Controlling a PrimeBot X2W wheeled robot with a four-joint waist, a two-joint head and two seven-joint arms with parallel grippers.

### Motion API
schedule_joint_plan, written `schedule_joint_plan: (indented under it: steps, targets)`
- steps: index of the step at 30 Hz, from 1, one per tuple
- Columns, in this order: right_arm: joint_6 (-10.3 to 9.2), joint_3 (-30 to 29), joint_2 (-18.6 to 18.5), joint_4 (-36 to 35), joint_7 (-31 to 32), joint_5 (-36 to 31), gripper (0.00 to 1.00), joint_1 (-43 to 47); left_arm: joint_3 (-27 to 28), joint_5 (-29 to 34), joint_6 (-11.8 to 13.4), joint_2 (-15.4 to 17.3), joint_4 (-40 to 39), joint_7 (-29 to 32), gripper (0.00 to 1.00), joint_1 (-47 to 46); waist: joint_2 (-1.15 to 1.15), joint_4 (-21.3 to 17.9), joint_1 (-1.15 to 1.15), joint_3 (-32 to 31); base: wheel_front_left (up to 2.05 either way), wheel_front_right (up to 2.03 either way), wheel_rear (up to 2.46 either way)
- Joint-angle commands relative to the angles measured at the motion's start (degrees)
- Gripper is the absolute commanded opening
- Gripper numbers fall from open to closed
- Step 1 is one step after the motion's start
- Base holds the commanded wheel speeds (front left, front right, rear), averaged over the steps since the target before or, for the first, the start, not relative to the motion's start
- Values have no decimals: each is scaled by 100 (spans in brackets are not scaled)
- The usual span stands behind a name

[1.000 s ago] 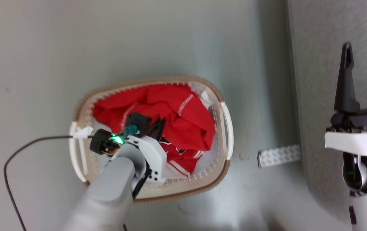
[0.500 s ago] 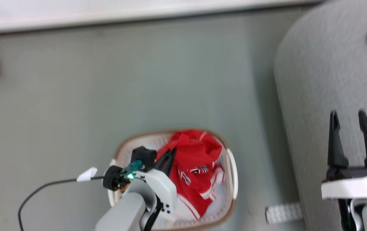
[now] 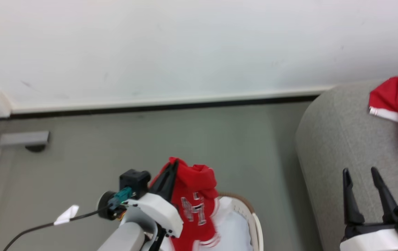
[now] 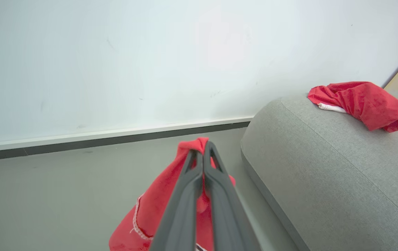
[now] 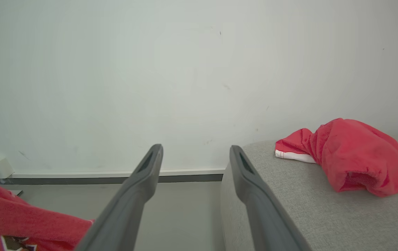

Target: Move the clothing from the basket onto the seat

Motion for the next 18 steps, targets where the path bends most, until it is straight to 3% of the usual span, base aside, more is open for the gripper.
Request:
schedule_joint_plan:
  steps: [1,18]
  targets:
    - [-15,36,-25,51,-16,-49,100,151,59,-60,55,98,-166,42,0,171,0,-4,3,-359,0,0,0]
    - [-15,197,-25,187,-16,-140,100,639,182,-161,484,589,-1641,565,0,608,0,-216,3,-1206,0,0,0]
